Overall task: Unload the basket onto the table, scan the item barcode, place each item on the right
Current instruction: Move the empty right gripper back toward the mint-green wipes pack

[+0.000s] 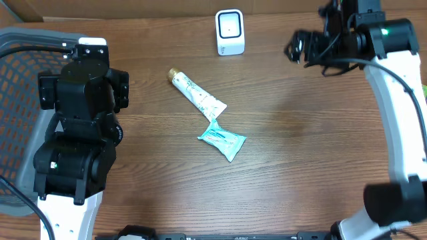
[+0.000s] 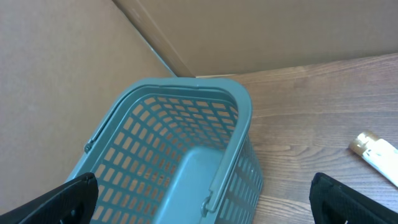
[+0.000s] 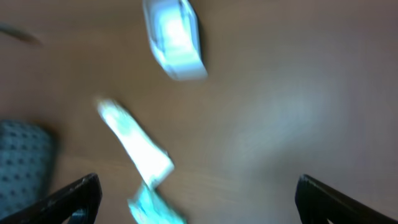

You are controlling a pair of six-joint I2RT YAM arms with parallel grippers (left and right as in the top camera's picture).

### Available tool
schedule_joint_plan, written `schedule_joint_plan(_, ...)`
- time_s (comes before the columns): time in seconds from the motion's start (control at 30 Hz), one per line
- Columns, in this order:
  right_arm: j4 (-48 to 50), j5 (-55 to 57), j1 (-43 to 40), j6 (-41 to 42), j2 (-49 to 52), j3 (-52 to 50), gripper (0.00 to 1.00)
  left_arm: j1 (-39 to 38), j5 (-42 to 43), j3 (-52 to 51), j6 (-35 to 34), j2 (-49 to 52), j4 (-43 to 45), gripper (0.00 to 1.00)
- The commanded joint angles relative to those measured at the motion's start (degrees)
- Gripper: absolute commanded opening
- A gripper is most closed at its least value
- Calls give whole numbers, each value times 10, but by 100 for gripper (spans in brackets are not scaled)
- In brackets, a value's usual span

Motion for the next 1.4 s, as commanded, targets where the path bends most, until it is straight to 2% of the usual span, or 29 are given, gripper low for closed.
schedule_joint_plan(0.0, 84, 33, 4, 23, -151, 39, 100, 0, 1, 0, 5, 2, 3, 99)
schedule_joint_plan(0.1, 154, 79, 4, 20, -226, 39, 100, 0, 1, 0, 5, 2, 3, 99)
schedule_joint_plan(0.17, 174, 95, 4, -18, -269, 39, 100, 0, 1, 0, 5, 2, 3, 100)
schedule_joint_plan(0.27, 151, 127, 4, -65, -323, 37, 100, 0, 1, 0, 5, 2, 3, 100)
schedule_joint_plan(0.47, 147, 158, 4, -70, -441, -21, 100, 0, 1, 0, 5, 2, 3, 100)
schedule_joint_plan(0.6, 221, 152, 0, -70, -556, -193, 100, 0, 1, 0, 5, 2, 3, 100)
schedule_joint_plan(0.73, 343, 133, -7, -32, -596, -407, 100, 0, 1, 0, 5, 2, 3, 100)
schedule_joint_plan(0.8, 431, 110, -7, 1, -582, -503, 100, 0, 1, 0, 5, 2, 3, 100)
schedule_joint_plan(0.83, 553, 95, -7, 31, -543, -586, 100, 0, 1, 0, 5, 2, 3, 99)
schedule_joint_plan(0.9, 675, 94, -5, 75, -481, -635, 100, 0, 1, 0, 5, 2, 3, 99)
schedule_joint_plan(0.97, 746, 91, -5, 132, -394, -638, 100, 0, 1, 0, 5, 2, 3, 100)
schedule_joint_plan(1.07, 730, 57, -5, 220, -299, -616, 100, 0, 1, 0, 5, 2, 3, 100)
schedule_joint_plan(1.17, 677, -86, -5, 291, -233, -612, 100, 0, 1, 0, 5, 2, 3, 100)
schedule_joint_plan(1.3, 566, -177, -5, 287, -202, -612, 100, 0, 1, 0, 5, 2, 3, 100)
schedule_joint_plan(1.37, 496, -202, -5, 258, -202, -612, 100, 0, 1, 0, 5, 2, 3, 99)
